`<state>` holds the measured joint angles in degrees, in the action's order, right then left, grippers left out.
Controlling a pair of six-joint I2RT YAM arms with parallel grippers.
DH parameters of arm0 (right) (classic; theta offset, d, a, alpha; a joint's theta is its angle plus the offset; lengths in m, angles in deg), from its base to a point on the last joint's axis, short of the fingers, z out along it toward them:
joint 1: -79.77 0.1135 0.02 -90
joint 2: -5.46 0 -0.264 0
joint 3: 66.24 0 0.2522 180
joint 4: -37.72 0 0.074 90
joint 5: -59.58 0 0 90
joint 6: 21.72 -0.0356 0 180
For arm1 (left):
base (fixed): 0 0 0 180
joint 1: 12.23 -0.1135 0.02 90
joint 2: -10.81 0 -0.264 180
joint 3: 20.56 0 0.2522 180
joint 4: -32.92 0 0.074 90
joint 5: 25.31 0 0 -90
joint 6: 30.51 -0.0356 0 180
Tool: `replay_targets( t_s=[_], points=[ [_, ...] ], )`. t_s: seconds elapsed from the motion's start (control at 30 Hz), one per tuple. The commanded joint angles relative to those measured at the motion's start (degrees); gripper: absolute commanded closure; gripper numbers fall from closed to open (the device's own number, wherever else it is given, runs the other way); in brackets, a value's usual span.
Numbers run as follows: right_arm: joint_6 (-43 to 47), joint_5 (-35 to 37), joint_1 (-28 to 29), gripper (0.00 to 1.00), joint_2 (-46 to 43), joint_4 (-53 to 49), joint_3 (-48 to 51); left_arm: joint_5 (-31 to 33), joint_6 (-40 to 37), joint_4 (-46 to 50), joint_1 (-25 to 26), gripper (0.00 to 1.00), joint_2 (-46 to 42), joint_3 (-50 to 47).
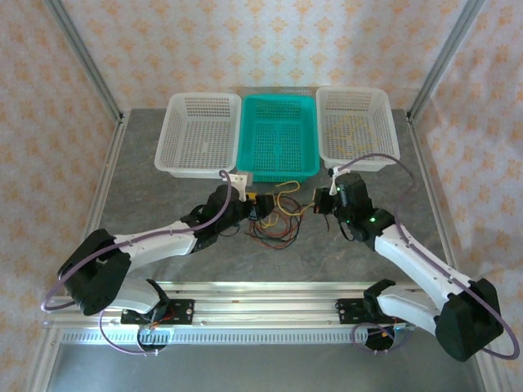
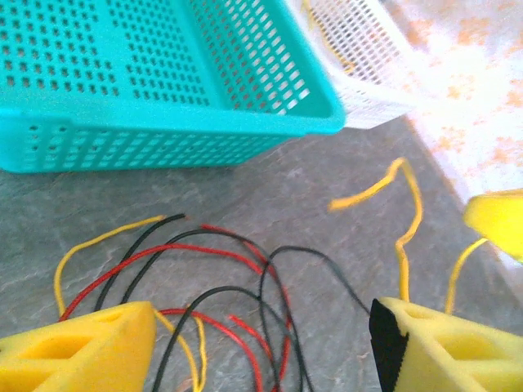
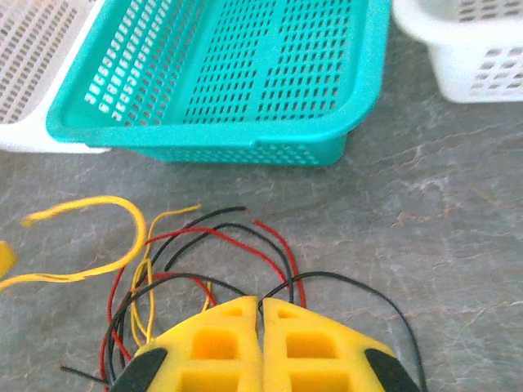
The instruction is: Untangle the cables
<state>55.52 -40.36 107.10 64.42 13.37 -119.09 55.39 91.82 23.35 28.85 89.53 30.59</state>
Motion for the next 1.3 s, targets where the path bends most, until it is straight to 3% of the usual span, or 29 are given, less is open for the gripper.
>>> replay_targets(
  t_s=[0.0,0.23,0.43,0.77,1.27],
  points=[
    [0.5,5.9,0.3,1.0,-1.9,-1.5,-1.7,-3.5,0.0,-3.0,-0.8,0.28,-2.5,1.1],
    [-2.3,17.0,0.3,1.0,-0.6,-7.5,-8.6,-4.7,-2.2,-1.0,-1.2,0.27,-3.7,5.8],
    [-3.4,24.4,-0.7,1.0,2.2,-8.6,-12.2,-3.2,-4.1,-2.5,-1.8,0.27,0.2,10.3],
    [-5.1,23.3,-4.1,1.0,7.0,-8.0,-16.8,-3.1,-7.5,-3.6,-2.0,0.27,9.2,20.6],
    [-6.8,16.8,-18.9,1.0,18.4,-7.6,-25.6,-3.0,-8.7,2.2,-2.1,0.28,25.7,41.4]
  ],
)
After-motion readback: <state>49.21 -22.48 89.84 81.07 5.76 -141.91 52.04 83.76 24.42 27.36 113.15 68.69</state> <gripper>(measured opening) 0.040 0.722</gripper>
